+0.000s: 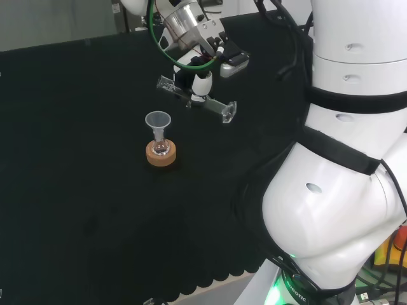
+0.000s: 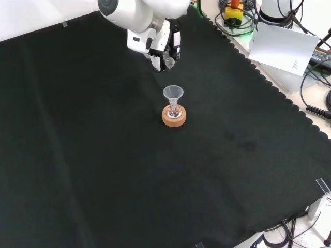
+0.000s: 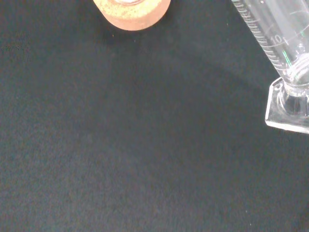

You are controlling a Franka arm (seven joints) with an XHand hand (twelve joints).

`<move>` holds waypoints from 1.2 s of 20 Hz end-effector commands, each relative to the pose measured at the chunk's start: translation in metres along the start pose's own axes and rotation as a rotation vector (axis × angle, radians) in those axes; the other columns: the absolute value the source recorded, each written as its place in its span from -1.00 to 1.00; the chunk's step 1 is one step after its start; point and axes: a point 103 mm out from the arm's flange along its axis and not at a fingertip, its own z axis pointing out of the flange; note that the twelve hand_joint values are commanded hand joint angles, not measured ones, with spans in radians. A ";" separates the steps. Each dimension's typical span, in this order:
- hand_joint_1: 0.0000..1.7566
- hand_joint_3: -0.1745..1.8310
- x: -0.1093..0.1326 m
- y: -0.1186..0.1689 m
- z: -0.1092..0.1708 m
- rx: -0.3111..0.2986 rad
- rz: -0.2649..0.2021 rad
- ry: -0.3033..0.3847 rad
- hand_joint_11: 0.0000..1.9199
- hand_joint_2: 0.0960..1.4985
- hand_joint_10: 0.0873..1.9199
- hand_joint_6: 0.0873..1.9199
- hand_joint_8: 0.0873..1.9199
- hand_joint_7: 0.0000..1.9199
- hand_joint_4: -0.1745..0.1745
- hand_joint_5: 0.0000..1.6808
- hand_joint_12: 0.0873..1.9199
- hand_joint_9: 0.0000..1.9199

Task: Put the graduated cylinder back on the table.

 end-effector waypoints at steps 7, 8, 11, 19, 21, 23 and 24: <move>0.42 -0.82 -0.010 0.005 0.004 -0.108 -0.020 0.018 0.25 0.49 -1.00 0.10 0.08 -0.01 -1.00 0.09 -0.25 0.48; 0.42 -0.82 -0.013 0.006 0.006 -0.123 -0.026 0.025 0.25 0.49 -1.00 0.10 0.09 -0.01 -1.00 0.09 -0.25 0.48; 0.42 -0.83 -0.020 0.010 0.010 -0.167 -0.043 0.045 0.25 0.49 -1.00 0.10 0.09 -0.01 -1.00 0.09 -0.25 0.48; 0.42 -0.83 -0.043 0.024 0.013 -0.289 -0.090 0.164 0.25 0.49 -1.00 0.10 0.09 -0.01 -1.00 0.09 -0.25 0.48; 0.42 -0.83 -0.050 0.030 0.014 -0.332 -0.108 0.209 0.25 0.49 -1.00 0.10 0.09 -0.01 -1.00 0.09 -0.25 0.48; 0.42 -0.83 -0.054 0.037 0.015 -0.371 -0.126 0.236 0.25 0.49 -1.00 0.10 0.09 -0.01 -1.00 0.09 -0.25 0.48; 0.42 -0.83 -0.055 0.040 0.016 -0.389 -0.134 0.244 0.25 0.49 -1.00 0.10 0.09 -0.01 -1.00 0.09 -0.25 0.48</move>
